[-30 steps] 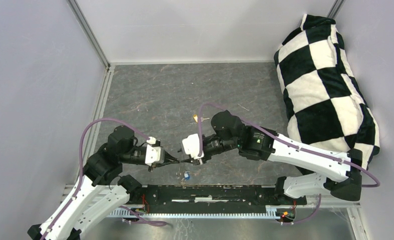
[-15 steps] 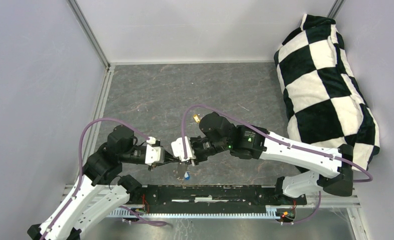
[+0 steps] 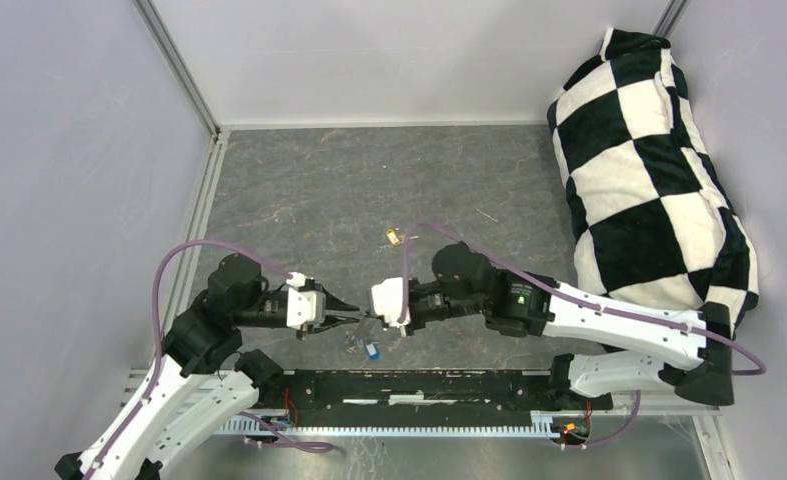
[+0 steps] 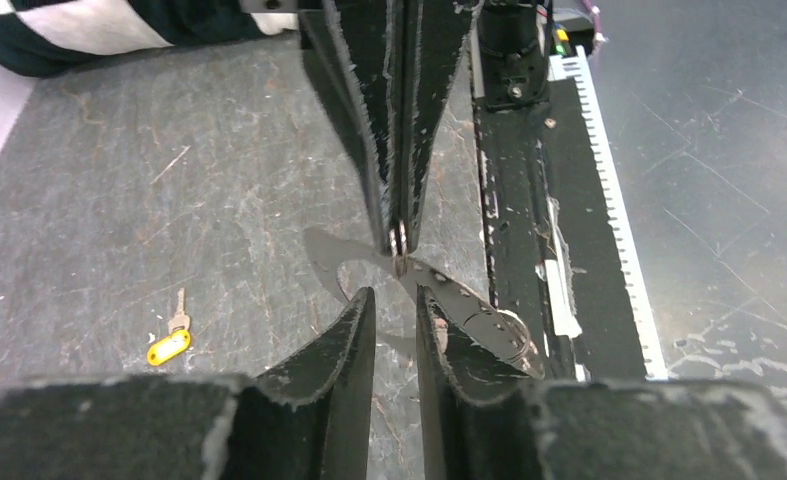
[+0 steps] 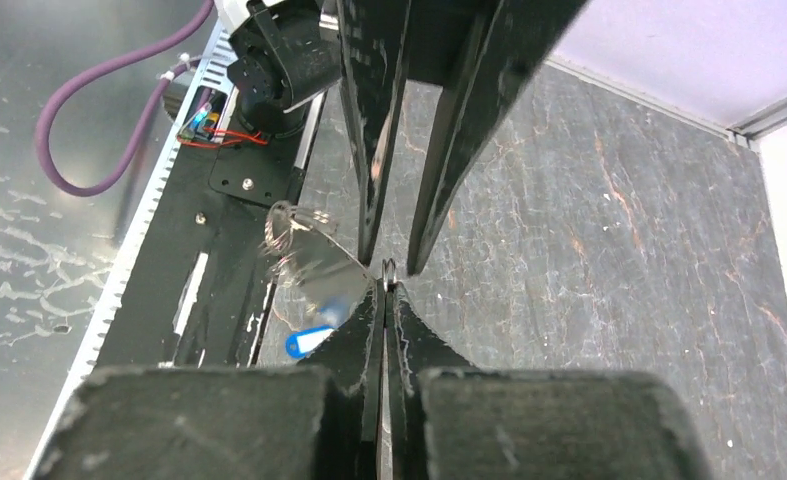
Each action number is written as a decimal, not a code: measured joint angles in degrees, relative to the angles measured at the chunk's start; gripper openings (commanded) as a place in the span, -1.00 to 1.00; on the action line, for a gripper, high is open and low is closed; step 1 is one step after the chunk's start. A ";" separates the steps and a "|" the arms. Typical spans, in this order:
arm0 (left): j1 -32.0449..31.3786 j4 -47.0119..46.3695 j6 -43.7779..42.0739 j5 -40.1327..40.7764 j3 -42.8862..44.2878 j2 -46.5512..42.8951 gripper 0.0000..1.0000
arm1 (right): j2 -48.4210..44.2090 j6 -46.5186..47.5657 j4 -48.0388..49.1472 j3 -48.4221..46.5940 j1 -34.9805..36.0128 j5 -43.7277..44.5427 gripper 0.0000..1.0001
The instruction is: Put the keys on the keyring
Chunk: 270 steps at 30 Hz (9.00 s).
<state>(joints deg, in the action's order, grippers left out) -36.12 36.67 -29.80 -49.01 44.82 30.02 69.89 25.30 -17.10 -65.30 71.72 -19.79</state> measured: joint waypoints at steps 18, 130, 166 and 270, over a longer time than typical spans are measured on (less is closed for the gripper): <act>0.00 -10.10 10.45 0.76 -3.96 -7.30 -0.46 | -7.08 -15.08 36.48 21.22 0.00 -1.09 -0.99; 0.00 -8.87 12.41 2.34 -3.80 -4.26 -0.96 | -4.98 -14.91 29.83 15.98 -2.89 -5.18 -0.77; -0.02 -4.61 -17.88 -14.21 1.29 -6.80 -0.96 | -22.23 -9.38 27.12 24.57 -4.48 -0.35 -0.09; -0.02 13.70 -7.26 5.27 1.53 -9.99 -0.96 | 13.57 15.26 10.69 16.44 -16.44 -20.17 -0.99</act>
<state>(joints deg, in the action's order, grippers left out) -36.14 50.37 -37.06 -43.75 46.35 20.03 83.46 40.56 -6.42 -48.86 55.29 -39.97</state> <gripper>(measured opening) 0.034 0.011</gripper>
